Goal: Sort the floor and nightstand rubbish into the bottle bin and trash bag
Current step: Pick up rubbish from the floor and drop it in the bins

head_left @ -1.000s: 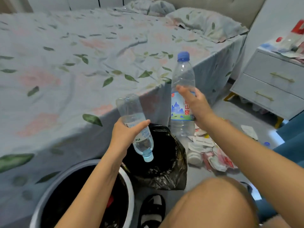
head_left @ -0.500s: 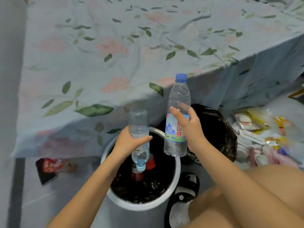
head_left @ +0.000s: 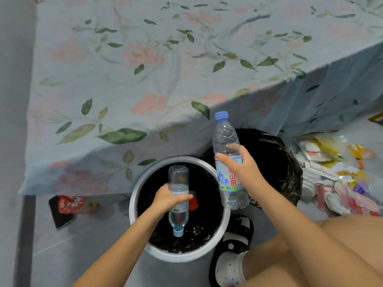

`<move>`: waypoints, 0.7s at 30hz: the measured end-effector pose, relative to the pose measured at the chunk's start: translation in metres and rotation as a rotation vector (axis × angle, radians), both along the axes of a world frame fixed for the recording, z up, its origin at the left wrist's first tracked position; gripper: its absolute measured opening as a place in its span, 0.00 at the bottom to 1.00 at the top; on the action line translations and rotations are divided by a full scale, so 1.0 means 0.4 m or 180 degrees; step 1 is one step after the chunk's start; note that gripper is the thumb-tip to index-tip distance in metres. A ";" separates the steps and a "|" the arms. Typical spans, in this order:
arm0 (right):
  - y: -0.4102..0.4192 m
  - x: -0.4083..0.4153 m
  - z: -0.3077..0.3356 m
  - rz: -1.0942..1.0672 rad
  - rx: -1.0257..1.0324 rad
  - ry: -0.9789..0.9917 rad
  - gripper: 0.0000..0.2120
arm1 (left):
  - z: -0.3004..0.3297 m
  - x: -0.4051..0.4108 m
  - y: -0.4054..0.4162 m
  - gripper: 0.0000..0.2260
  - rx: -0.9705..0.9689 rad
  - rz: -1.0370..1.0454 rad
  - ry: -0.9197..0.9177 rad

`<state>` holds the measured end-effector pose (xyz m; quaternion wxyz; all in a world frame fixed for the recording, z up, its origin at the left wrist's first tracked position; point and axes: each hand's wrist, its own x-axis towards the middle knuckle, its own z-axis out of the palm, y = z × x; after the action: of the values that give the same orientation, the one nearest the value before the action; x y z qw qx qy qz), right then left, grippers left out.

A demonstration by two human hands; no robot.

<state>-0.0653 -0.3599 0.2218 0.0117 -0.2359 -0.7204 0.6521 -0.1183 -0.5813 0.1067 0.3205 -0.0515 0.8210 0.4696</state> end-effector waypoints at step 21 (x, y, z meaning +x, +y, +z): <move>0.042 0.051 -0.002 -0.0060 -0.0118 -0.0035 0.23 | -0.090 0.022 0.002 0.29 -0.1680 -0.0796 -0.0770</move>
<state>-0.0448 -0.3431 0.2210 0.0094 -0.2464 -0.7060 0.6639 -0.1096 -0.5804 0.0706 0.4467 -0.0870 0.8704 0.1878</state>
